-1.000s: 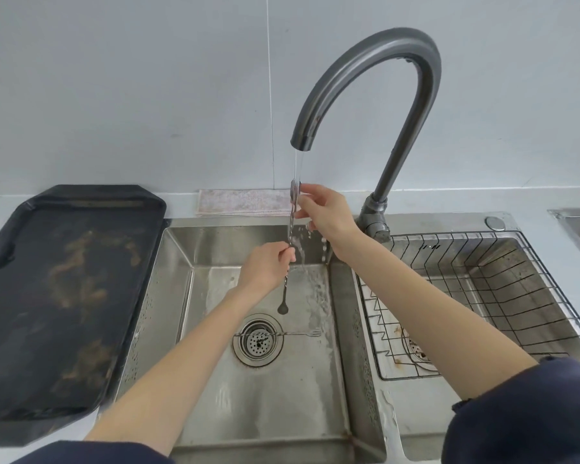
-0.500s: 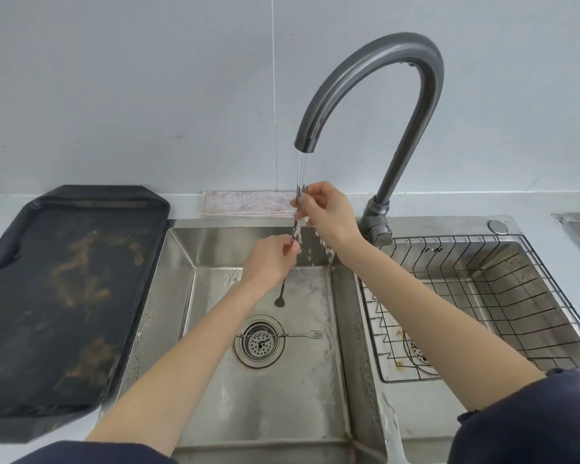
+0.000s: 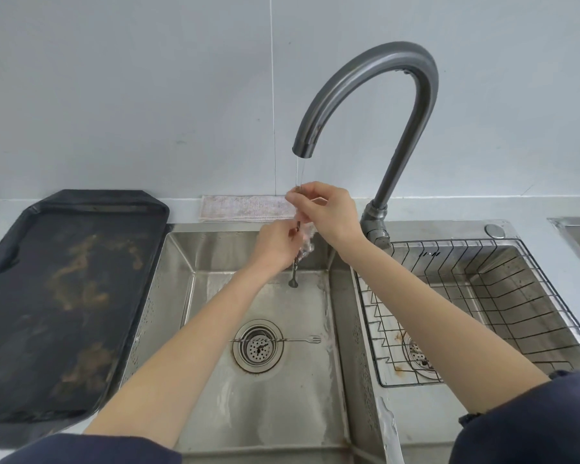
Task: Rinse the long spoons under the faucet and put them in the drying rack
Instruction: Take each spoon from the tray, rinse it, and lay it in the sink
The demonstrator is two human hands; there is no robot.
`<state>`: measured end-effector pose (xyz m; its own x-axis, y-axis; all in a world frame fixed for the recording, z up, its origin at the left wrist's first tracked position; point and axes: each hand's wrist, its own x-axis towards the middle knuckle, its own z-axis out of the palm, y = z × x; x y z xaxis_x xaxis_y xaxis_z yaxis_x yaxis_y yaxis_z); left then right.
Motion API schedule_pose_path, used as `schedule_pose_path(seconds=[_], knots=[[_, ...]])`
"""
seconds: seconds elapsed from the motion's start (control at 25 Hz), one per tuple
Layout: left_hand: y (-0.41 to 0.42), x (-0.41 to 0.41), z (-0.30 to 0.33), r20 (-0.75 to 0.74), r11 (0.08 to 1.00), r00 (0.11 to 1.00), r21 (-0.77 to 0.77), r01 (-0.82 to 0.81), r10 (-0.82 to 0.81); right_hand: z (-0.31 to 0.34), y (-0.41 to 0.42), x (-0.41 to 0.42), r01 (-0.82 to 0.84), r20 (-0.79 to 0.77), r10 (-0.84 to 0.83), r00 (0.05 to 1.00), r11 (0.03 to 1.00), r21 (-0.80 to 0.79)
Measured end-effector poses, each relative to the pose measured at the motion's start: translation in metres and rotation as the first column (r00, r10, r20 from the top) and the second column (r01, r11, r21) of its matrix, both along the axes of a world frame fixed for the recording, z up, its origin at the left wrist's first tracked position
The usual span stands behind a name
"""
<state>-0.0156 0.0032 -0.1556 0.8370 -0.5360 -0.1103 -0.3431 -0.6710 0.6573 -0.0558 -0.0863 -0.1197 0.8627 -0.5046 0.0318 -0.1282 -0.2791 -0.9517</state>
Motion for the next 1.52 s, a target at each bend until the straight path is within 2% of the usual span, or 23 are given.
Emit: schedule_pose_path(seconds=[0.16, 0.28, 0.44, 0.56, 0.72, 0.84, 1.16, 1.32, 1.4, 1.52], knots=[[0.001, -0.002, 0.005, 0.009, 0.995, 1.0, -0.102, 0.01, -0.009, 0.001, 0.0, -0.002, 0.002, -0.021, -0.002, 1.0, 1.0, -0.015], [0.0, -0.001, 0.007, 0.023, 0.992, 0.998, -0.11, 0.057, -0.055, 0.005, 0.0, 0.001, -0.048, 0.008, 0.048, 0.999, 0.999, -0.006], [0.002, 0.002, 0.014, -0.029, 0.994, 0.999, -0.104, 0.041, -0.044, -0.005, 0.0, -0.004, -0.024, -0.005, 0.023, 1.0, 0.982, -0.186], [0.006, 0.009, 0.018, -0.158, 0.971, 0.987, -0.24, -0.012, -0.026, -0.035, -0.002, -0.028, -0.028, -0.068, 0.017, 0.998, 0.986, -0.166], [0.008, 0.012, 0.024, -0.357, 0.906, 0.932, -0.413, -0.091, -0.069, -0.083, 0.002, -0.052, -0.126, -0.327, 0.062, 0.943, 0.976, -0.178], [0.011, 0.012, 0.029, -0.437, 0.85, 0.895, -0.501, -0.162, -0.087, -0.102, 0.003, -0.056, -0.121, -0.369, 0.054, 0.928, 0.979, -0.161], [0.011, 0.016, 0.033, -0.504, 0.822, 0.857, -0.529, -0.208, -0.107, -0.11, 0.001, -0.054, -0.042, -0.382, -0.027, 0.924, 0.984, -0.172], [0.023, 0.025, 0.029, -0.554, 0.779, 0.83, -0.547, -0.307, -0.062, -0.115, -0.001, -0.059, -0.124, -0.459, -0.03, 0.888, 0.945, -0.302], [0.036, 0.032, 0.018, -0.617, 0.747, 0.787, -0.538, -0.392, -0.031, -0.118, -0.002, -0.061, -0.17, -0.493, -0.015, 0.87, 0.929, -0.329], [0.057, 0.036, -0.01, -0.675, 0.778, 0.735, -0.43, -0.458, 0.06, -0.128, 0.001, -0.064, -0.282, -0.561, 0.034, 0.827, 0.888, -0.364]])
